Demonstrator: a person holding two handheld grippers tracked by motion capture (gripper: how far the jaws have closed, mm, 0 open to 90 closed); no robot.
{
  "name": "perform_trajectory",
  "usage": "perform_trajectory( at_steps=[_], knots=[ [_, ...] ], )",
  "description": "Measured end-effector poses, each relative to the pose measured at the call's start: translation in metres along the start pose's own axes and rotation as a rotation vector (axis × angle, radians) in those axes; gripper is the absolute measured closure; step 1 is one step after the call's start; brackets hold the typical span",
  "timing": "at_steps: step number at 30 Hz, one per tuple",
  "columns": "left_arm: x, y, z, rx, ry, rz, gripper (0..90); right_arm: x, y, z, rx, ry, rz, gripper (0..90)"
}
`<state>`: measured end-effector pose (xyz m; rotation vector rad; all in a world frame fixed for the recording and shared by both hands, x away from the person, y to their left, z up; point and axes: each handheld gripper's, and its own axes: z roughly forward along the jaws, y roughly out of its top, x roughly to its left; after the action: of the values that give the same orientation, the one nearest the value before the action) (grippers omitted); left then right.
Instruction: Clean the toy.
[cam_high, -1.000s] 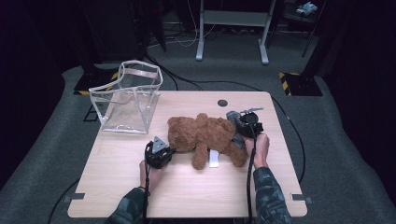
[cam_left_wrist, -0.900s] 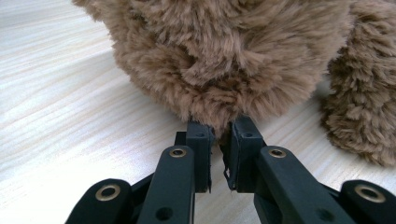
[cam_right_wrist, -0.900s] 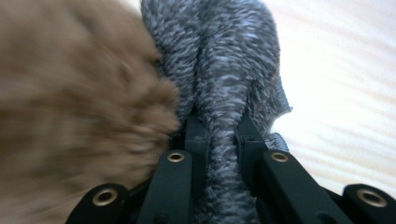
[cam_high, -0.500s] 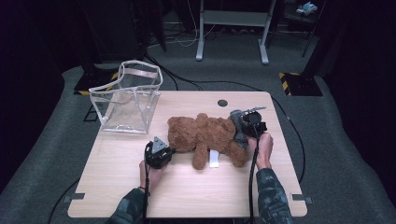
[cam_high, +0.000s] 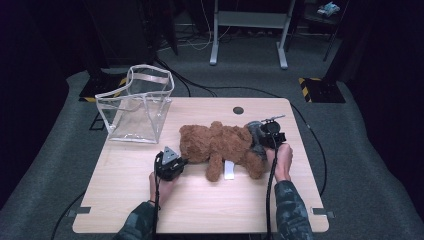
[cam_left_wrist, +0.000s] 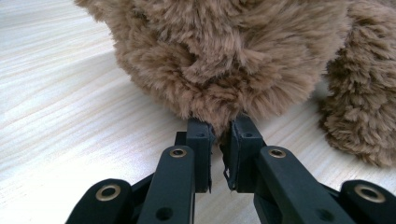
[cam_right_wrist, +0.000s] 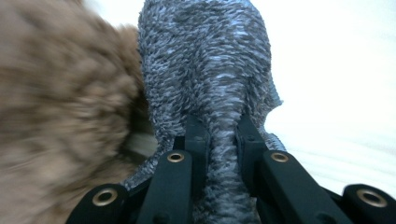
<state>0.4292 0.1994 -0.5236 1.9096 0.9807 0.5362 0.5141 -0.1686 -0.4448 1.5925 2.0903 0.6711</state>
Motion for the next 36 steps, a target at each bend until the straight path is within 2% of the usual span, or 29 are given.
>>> perform_trajectory(
  at_steps=[4,6,8,10,11,14,16,18,19,21,23,26,28,30,34,35,36],
  knots=[
    [0.0,0.0,0.0,-0.001,0.002,0.0,81.0,0.003,0.009,-0.032,-0.08,0.022,-0.012,79.6],
    [0.0,0.0,0.0,-0.001,0.001,0.0,81.0,0.012,0.018,-0.053,-0.128,0.049,-0.03,79.6],
    [0.0,0.0,0.0,-0.007,-0.001,-0.002,81.0,0.021,0.024,-0.067,-0.15,0.07,-0.052,79.6],
    [0.0,0.0,0.0,-0.009,0.002,-0.001,81.0,0.031,0.028,-0.077,-0.171,0.095,-0.071,79.6],
    [0.0,0.0,-0.001,-0.01,0.002,-0.001,81.0,0.041,0.029,-0.081,-0.18,0.128,-0.087,79.6],
    [0.001,0.0,-0.001,-0.009,-0.004,0.0,81.0,0.055,0.029,-0.072,-0.153,0.143,-0.116,79.6],
    [0.001,-0.001,-0.001,-0.012,-0.002,0.002,81.1,0.065,0.025,-0.049,-0.087,0.126,-0.143,79.6],
    [0.0,-0.001,-0.001,-0.023,0.0,0.0,81.0,0.065,0.019,-0.03,-0.057,0.132,-0.121,79.7],
    [0.0,-0.001,-0.002,-0.022,-0.005,-0.004,81.0,0.065,0.018,-0.028,-0.057,0.131,-0.117,79.6],
    [0.001,-0.001,-0.001,-0.025,-0.006,-0.008,81.0,0.065,0.019,-0.035,-0.086,0.144,-0.092,79.5],
    [0.001,-0.001,-0.002,-0.024,-0.009,-0.005,81.0,0.07,0.019,-0.047,-0.122,0.148,-0.097,79.5],
    [0.001,-0.001,-0.002,-0.024,-0.013,-0.007,81.0,0.084,0.021,-0.06,-0.159,0.182,-0.136,79.5],
    [0.001,-0.001,-0.002,-0.03,-0.012,-0.008,81.0,0.093,0.024,-0.062,-0.169,0.2,-0.163,79.5],
    [0.001,-0.001,-0.002,-0.036,-0.012,-0.015,81.0,0.104,0.031,-0.061,-0.179,0.226,-0.168,79.5],
    [0.0,-0.002,-0.003,-0.034,-0.013,-0.015,80.9,0.14,0.042,-0.057,-0.181,0.287,-0.217,79.4],
    [0.0,-0.001,-0.003,-0.033,-0.013,-0.014,80.9,0.15,0.043,-0.057,-0.181,0.299,-0.25,79.4],
    [0.0,-0.002,-0.002,-0.039,-0.014,-0.024,81.0,0.169,0.047,-0.052,-0.179,0.316,-0.29,79.4]
  ],
)
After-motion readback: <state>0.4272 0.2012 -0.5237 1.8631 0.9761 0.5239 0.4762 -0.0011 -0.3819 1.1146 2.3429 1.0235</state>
